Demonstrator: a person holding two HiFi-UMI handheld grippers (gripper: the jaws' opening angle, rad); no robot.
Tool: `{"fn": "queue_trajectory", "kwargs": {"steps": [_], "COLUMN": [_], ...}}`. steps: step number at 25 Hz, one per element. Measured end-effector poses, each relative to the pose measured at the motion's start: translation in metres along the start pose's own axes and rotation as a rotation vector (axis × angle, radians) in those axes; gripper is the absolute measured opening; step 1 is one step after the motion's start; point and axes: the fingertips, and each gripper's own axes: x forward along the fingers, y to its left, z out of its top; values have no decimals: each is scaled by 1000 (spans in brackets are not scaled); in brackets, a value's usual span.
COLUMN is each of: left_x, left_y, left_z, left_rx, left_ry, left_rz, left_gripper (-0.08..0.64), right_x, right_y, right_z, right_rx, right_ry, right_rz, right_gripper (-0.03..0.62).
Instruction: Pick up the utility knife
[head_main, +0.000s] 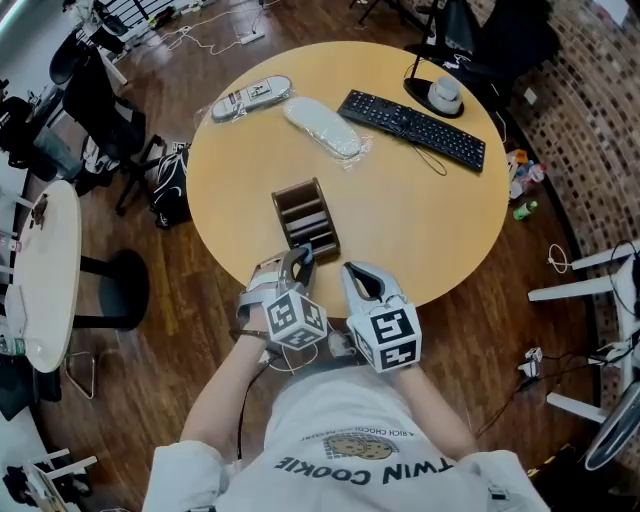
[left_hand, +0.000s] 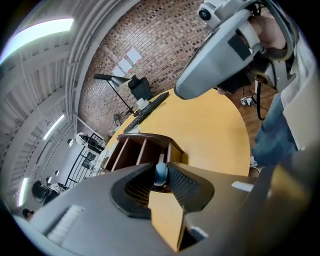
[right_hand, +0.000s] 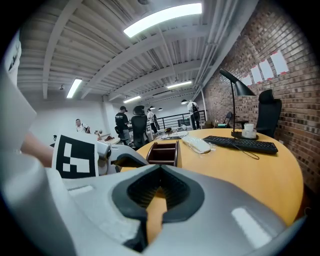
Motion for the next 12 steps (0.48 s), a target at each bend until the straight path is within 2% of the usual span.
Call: {"fn": "queue_trajectory", "kwargs": {"steps": [5, 12], "left_x": [0, -10], "left_y": [3, 8], "left_z": [2, 6], "left_rx": [25, -48], "left_ry": [-15, -43], "left_rz": [4, -8], "left_gripper": [77, 77], "right_x": [-2, -4], "right_y": [-5, -3], "right_z": [0, 0], "right_rx": [3, -3], "right_ry": [2, 15], "right_rz": [-26, -27], "right_gripper": [2, 2]}}
